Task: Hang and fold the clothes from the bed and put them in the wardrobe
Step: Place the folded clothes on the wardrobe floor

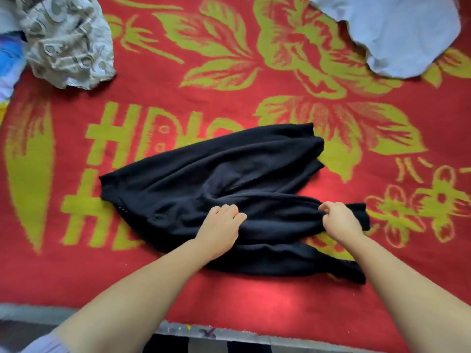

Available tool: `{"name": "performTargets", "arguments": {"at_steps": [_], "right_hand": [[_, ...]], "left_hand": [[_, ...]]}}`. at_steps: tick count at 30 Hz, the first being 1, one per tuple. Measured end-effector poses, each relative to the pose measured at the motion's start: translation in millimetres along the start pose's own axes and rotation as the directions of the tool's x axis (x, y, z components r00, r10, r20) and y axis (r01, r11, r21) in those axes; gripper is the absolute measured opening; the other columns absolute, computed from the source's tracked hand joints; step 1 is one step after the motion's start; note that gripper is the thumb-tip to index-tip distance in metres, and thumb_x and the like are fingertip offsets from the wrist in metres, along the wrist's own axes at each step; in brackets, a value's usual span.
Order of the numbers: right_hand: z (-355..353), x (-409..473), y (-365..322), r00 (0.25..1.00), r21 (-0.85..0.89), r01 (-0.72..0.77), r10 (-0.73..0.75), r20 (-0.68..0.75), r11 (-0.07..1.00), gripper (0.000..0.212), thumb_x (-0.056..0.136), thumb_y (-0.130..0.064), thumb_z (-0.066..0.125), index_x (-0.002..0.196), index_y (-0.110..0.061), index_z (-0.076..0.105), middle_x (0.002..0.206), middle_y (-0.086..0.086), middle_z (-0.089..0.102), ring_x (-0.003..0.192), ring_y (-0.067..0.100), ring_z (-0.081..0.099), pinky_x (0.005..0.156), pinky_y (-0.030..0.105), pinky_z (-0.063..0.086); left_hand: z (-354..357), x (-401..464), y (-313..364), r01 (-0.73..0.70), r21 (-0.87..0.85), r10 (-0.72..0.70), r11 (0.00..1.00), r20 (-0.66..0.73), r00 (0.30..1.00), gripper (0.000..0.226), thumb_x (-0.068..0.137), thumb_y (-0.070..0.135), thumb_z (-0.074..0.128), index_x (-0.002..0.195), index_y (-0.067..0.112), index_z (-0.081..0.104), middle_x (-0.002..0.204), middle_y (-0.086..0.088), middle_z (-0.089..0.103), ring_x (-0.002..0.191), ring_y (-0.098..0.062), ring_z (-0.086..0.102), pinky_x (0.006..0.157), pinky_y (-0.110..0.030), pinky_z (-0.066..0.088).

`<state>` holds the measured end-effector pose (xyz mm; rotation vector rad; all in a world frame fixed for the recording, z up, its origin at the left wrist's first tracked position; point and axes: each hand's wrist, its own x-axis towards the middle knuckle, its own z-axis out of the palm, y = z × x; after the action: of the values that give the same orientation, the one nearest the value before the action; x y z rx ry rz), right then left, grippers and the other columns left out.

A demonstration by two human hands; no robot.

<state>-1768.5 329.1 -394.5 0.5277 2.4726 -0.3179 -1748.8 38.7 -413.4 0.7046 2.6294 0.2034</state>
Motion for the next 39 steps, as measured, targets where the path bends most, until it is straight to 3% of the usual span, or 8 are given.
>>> {"name": "performTargets", "arguments": {"at_steps": [6,11,16,21,28,32,34,39], "right_hand": [[30,10,43,0.996,-0.171,0.041,-0.054,-0.077,0.985,0.055,0.09,-0.015,0.056,0.142,-0.02,0.037,0.144,0.007,0.035,0.133,0.026,0.033,0.108,0.048,0.029],[40,7,64,0.956,-0.061,0.193,-0.202,-0.214,0.979,0.042,0.088,-0.018,0.063,0.128,-0.009,0.052,0.124,0.012,0.053,0.116,0.032,0.05,0.097,0.047,0.038],[63,-32,80,0.906,-0.157,0.397,-0.359,0.227,0.904,0.036,0.09,-0.047,0.057,0.115,-0.021,0.054,0.11,-0.002,0.058,0.108,0.022,0.055,0.085,0.033,0.043],[66,-39,85,0.971,-0.061,0.203,-0.193,0.141,0.977,0.012,0.092,-0.03,0.056,0.088,-0.02,0.051,0.092,0.001,0.056,0.096,0.027,0.054,0.074,0.034,0.039],[41,-53,84,0.873,0.383,-0.02,-0.171,0.457,0.923,0.025,0.094,-0.019,0.056,0.069,-0.015,0.054,0.054,0.002,0.052,0.041,0.014,0.049,0.042,0.02,0.039],[50,-69,93,0.744,0.295,-0.027,-0.178,0.644,0.955,0.044,0.094,-0.038,0.058,0.056,-0.02,0.046,0.051,-0.006,0.039,0.046,0.008,0.038,0.047,0.019,0.032],[60,-72,93,0.754,0.24,0.024,-0.175,0.633,0.97,0.046,0.095,-0.035,0.058,0.054,-0.02,0.043,0.053,-0.008,0.037,0.051,0.007,0.035,0.05,0.021,0.028],[75,-74,92,0.989,0.179,0.072,-0.094,0.117,0.981,0.038,0.094,-0.019,0.054,0.058,-0.013,0.047,0.053,0.0,0.049,0.057,0.019,0.048,0.055,0.028,0.033]], "left_hand": [[48,-13,21,0.151,0.176,-0.177,0.973,0.145,0.973,0.08,0.094,0.033,0.051,0.153,0.02,-0.002,0.16,-0.011,0.003,0.147,-0.021,0.003,0.118,-0.046,0.008],[33,-5,0,0.157,-0.204,-0.191,0.966,-0.157,0.969,0.044,0.082,-0.004,0.061,0.124,0.009,0.062,0.13,-0.013,0.059,0.117,-0.029,0.058,0.094,-0.04,0.047],[10,4,-17,0.341,-0.464,-0.396,0.817,-0.022,0.918,0.025,0.098,0.015,0.047,0.115,0.014,0.064,0.119,-0.002,0.065,0.112,-0.022,0.057,0.097,-0.034,0.041],[12,-19,-12,0.415,-0.523,-0.554,0.744,-0.138,0.821,0.014,0.096,0.017,0.046,0.101,0.013,0.059,0.102,-0.003,0.058,0.1,-0.021,0.05,0.084,-0.038,0.043],[59,-81,-16,0.653,-0.736,-0.952,-0.179,0.298,0.075,0.034,0.091,0.019,0.059,0.11,-0.008,0.051,0.113,-0.025,0.054,0.108,-0.035,0.051,0.091,-0.041,0.04],[63,-79,-2,0.24,-0.687,-0.602,-0.685,0.721,0.344,0.02,0.096,0.026,0.055,0.109,0.011,0.053,0.1,-0.009,0.061,0.09,-0.025,0.06,0.084,-0.039,0.048],[59,-72,-2,0.121,-0.642,-0.538,-0.757,0.718,0.441,0.012,0.097,0.017,0.054,0.108,0.014,0.057,0.102,-0.005,0.065,0.085,-0.019,0.063,0.074,-0.035,0.052],[70,-86,-3,0.192,-0.76,-0.731,-0.62,0.649,0.211,0.016,0.096,0.023,0.057,0.097,0.008,0.052,0.087,-0.007,0.062,0.069,-0.02,0.061,0.055,-0.03,0.055]]}}
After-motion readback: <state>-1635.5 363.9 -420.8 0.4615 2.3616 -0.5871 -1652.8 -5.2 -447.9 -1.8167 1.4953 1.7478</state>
